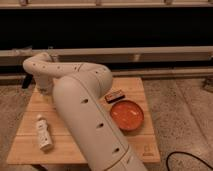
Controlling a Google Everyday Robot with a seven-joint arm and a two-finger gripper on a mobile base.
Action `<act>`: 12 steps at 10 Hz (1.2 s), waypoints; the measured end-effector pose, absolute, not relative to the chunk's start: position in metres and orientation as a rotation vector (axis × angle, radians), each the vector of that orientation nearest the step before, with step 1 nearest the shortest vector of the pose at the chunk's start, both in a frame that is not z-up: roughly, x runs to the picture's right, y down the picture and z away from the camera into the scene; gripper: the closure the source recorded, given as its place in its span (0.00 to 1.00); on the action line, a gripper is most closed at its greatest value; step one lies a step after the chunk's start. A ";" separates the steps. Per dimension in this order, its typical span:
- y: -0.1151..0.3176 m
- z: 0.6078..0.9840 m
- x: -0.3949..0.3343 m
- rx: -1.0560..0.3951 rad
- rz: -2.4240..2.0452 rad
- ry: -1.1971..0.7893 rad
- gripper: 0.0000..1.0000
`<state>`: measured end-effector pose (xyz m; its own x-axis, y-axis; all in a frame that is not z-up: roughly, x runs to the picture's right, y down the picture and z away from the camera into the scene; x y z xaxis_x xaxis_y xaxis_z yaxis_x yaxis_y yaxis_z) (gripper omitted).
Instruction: Pick up the ceramic cup
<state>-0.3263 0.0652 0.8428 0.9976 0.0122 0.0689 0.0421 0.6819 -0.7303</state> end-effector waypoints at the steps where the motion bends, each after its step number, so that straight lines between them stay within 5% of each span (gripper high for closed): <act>1: 0.060 0.833 -0.321 -0.815 -0.016 -0.073 0.86; 9: 0.046 0.803 -0.312 -0.794 -0.032 -0.086 0.86; 12: 0.043 0.800 -0.310 -0.787 -0.033 -0.085 0.68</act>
